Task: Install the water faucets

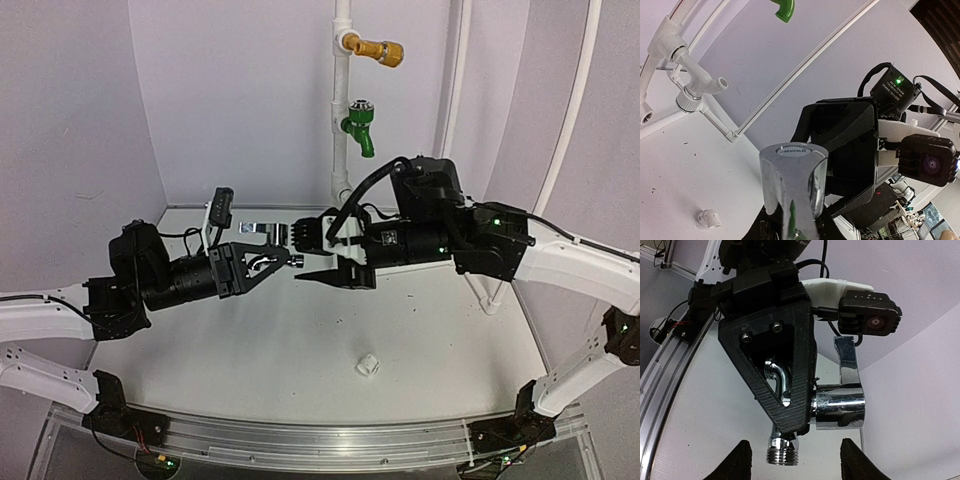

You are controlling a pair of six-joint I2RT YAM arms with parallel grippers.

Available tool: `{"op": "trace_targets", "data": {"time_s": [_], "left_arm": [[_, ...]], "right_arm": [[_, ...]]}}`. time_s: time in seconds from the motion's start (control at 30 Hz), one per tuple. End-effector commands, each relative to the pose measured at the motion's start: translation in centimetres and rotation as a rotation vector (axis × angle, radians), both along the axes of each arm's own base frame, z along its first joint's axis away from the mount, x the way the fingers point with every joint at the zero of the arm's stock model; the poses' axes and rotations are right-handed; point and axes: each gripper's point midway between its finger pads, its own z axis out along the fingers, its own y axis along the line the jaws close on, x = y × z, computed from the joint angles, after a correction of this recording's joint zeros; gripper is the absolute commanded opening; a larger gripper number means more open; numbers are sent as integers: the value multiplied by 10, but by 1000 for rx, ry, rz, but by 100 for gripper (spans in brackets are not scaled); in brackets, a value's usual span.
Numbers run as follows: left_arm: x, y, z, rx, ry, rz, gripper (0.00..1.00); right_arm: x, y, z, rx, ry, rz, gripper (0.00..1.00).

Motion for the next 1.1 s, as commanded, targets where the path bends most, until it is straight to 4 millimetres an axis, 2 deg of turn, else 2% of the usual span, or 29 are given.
{"op": "trace_targets", "data": {"time_s": [0.0, 0.23, 0.47, 0.57, 0.77, 0.97, 1.07], "left_arm": [[-2, 2, 26, -88, -53, -3, 0], [-1, -1, 24, -84, -52, -10, 0], [0, 2, 22, -79, -52, 7, 0], [0, 2, 22, -73, -53, 5, 2], [-3, 6, 20, -53, -57, 6, 23], [-9, 6, 21, -22, -70, -23, 31], [-12, 3, 19, -5, -67, -50, 32]], "right_arm": [[2, 6, 4, 17, -25, -18, 52], [3, 9, 7, 26, -24, -28, 31], [5, 6, 6, 22, -38, -41, 2], [4, 3, 6, 17, -53, -38, 0], [-2, -3, 6, 12, -81, -11, 0], [-12, -8, 2, -4, -111, 46, 0], [-13, -9, 2, -5, -114, 53, 0]]}}
